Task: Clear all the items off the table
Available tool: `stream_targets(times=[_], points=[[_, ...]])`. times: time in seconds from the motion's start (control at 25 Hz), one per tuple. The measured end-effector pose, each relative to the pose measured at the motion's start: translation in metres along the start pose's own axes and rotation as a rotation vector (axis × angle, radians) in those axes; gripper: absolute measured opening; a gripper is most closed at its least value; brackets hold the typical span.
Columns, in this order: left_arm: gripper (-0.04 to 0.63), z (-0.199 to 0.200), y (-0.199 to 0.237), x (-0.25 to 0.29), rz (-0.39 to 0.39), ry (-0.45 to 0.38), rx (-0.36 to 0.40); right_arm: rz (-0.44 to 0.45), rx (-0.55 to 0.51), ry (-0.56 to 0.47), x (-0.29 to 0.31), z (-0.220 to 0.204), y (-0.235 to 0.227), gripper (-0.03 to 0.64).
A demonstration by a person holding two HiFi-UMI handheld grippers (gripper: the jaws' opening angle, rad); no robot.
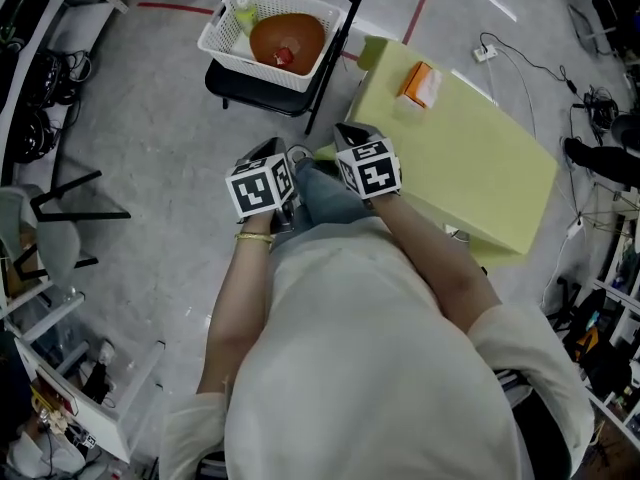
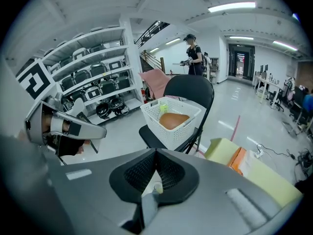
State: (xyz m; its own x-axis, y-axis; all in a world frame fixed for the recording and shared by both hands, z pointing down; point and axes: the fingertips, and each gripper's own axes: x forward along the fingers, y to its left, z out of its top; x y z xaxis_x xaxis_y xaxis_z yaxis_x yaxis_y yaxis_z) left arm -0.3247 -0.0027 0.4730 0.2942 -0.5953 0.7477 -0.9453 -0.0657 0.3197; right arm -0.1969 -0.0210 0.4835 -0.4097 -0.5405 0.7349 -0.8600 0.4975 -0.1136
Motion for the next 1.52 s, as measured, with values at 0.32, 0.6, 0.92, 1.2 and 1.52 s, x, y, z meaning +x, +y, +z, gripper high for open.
stream_targets(times=[0.32, 0.6, 0.92, 1.2, 1.52], points=[[0.009, -0.002, -0.032, 0.008, -0.079, 0.005, 0.045, -0.096, 0.034, -0.020, -0.028, -0.004, -0.030, 0.000], [0.009, -0.002, -0.061, 0.024, -0.138, 0.047, 0.099, -0.165, 0.078, -0.020, -0.051, -0.013, -0.060, 0.000], [0.009, -0.007, -0.094, 0.045, -0.167, 0.092, 0.159, -0.215, 0.170, -0.023, -0.069, -0.040, -0.096, 0.000], [0.009, -0.006, -0.137, 0.071, -0.188, 0.124, 0.208, -0.243, 0.225, -0.019, -0.081, -0.060, -0.142, 0.000], [0.009, -0.015, -0.181, 0.105, -0.174, 0.185, 0.218, -0.244, 0.289, -0.010, -0.091, -0.076, -0.201, 0.000]])
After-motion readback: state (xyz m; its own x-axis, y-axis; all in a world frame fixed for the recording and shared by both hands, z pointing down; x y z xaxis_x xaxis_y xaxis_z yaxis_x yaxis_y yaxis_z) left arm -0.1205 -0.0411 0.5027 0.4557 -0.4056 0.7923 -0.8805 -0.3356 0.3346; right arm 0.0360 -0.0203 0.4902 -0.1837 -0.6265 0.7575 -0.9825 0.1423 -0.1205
